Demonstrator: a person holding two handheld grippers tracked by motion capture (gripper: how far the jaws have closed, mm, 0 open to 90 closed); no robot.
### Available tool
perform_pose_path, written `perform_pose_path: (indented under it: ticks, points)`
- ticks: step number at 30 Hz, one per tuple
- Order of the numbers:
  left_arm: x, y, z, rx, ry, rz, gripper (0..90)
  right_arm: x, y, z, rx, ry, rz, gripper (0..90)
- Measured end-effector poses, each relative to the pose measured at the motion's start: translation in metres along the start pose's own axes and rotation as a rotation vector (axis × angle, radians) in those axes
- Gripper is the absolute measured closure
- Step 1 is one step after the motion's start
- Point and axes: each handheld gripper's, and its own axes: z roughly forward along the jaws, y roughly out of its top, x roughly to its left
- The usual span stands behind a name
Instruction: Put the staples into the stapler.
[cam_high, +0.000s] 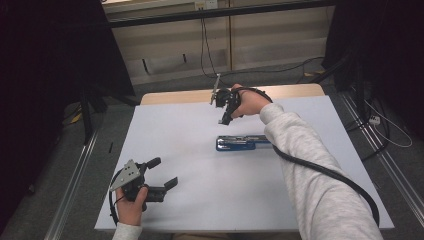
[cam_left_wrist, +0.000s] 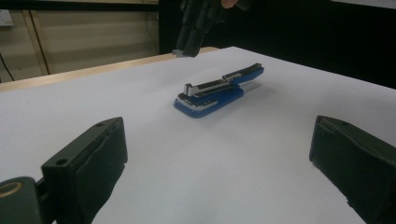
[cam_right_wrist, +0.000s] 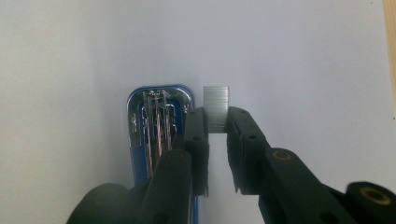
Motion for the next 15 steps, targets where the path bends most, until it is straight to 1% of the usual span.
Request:
perform_pose_path:
  ticks: [1,2,3,4,6,8,9,11,12,13,15]
  points:
    - [-0.0001,0.0,-0.0003,-0.002,-0.001,0.001,4.2,0.0006,0.0002,-0.0003,0.006,0.004,0.014,78.5]
    - [-0.0003,0.0001,-0.0007,-0.005,0.002,0.005,4.2,0.0005,-0.0001,0.0002,-0.006,0.01,0.018,78.5]
    - [-0.0005,0.0002,-0.0013,-0.01,-0.001,0.003,4.2,0.0011,0.0002,-0.0008,0.006,0.001,0.021,78.5]
    - [-0.0003,0.0004,-0.0017,-0.01,-0.004,0.002,4.2,-0.0003,0.0001,-0.0002,-0.006,0.005,0.013,78.5]
    - [-0.0002,0.0006,-0.0025,-0.011,0.002,0.007,4.2,0.0007,0.0004,-0.0011,0.004,0.008,0.016,78.5]
    - [0.0003,0.0007,-0.003,-0.015,0.004,0.004,4.2,0.0005,0.0007,-0.0007,0.001,0.013,0.014,78.5]
    - [0.0005,0.0008,-0.0033,-0.019,0.005,0.003,4.2,0.0018,0.0012,-0.0005,-0.001,0.014,0.022,78.5]
    - [0.0008,0.001,-0.0037,-0.019,0.005,0.003,4.2,0.0013,0.0014,-0.0002,-0.008,0.014,0.014,78.5]
    - [0.001,0.0012,-0.0037,-0.022,0.008,0.006,4.2,0.0025,0.0015,-0.0008,0.007,0.011,0.017,78.5]
    - [0.001,0.0012,-0.0037,-0.022,0.008,0.006,4.2,0.0025,0.0015,-0.0008,0.007,0.011,0.017,78.5]
    - [0.0013,0.0011,-0.0031,-0.023,0.005,0.001,4.2,0.0022,0.0012,-0.0001,-0.003,0.017,0.001,78.5]
